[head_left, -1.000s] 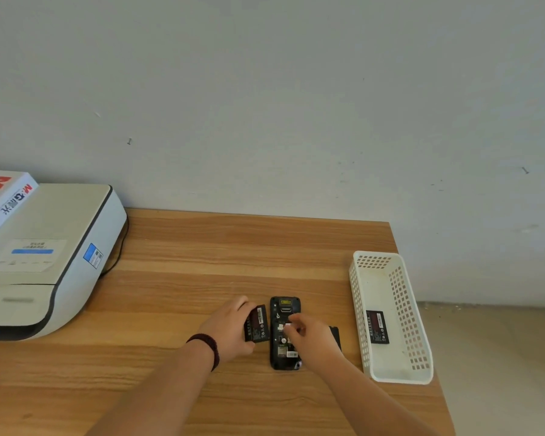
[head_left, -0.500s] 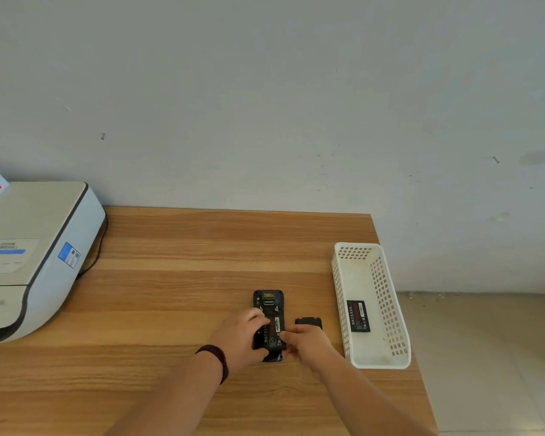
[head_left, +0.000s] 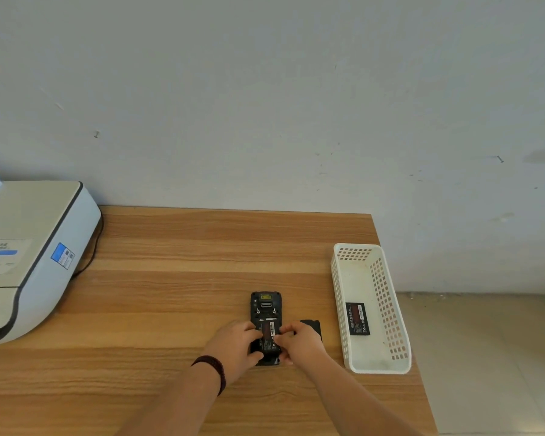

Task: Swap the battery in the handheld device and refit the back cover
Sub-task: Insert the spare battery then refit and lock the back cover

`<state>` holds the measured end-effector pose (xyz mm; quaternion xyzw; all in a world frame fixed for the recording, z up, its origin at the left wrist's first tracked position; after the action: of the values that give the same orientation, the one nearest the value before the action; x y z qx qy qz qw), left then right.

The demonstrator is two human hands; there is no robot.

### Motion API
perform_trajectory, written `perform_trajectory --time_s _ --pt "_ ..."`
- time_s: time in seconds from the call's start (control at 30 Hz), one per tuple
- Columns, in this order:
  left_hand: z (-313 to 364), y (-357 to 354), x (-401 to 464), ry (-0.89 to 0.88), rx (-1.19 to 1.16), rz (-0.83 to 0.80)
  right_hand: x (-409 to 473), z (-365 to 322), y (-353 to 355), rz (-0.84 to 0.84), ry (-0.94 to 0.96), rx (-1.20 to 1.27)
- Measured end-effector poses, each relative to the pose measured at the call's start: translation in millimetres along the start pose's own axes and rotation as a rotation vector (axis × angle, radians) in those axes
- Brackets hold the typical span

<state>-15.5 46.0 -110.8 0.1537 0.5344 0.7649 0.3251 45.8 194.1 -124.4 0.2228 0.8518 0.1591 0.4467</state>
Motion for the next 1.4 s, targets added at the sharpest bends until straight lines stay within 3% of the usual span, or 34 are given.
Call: perform_trajectory --time_s 0.27,0.5,0.97,1.17,1.4 --pt "-2.6 0.8 3.1 -0.019 0.082 -0.032 -5.4 -4.8 3.0 -0.014 0.396 -0.449" --pt "-2.5 1.7 4.1 0.019 0.079 -0.039 -11.2 -5.6 3.8 0.074 0.837 -0.813" --pt "-3.0 2.7 17.2 0.053 0.177 -0.102 -3.5 -8.8 -2.4 0.083 0.825 -0.751" --pt "-9.3 3.8 20.2 0.086 0.125 -0.077 4.5 -13.0 0.1 0.091 0.728 -0.585" --pt "-8.8 3.8 28.7 0.073 0.186 -0.115 9.3 -25.0 -0.2 0.078 0.767 -0.741"
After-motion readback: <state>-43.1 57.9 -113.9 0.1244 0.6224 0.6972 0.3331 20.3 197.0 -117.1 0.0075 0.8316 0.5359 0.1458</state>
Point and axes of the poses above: each hand's wrist, its own x-axis towards the middle knuckle, its own y-axis out of the back of the hand, z = x × y, the point moved 4 cm from there along x, towards the middle knuckle, and after that the axes turned 13 degrees about z, right-handed, at the moved point
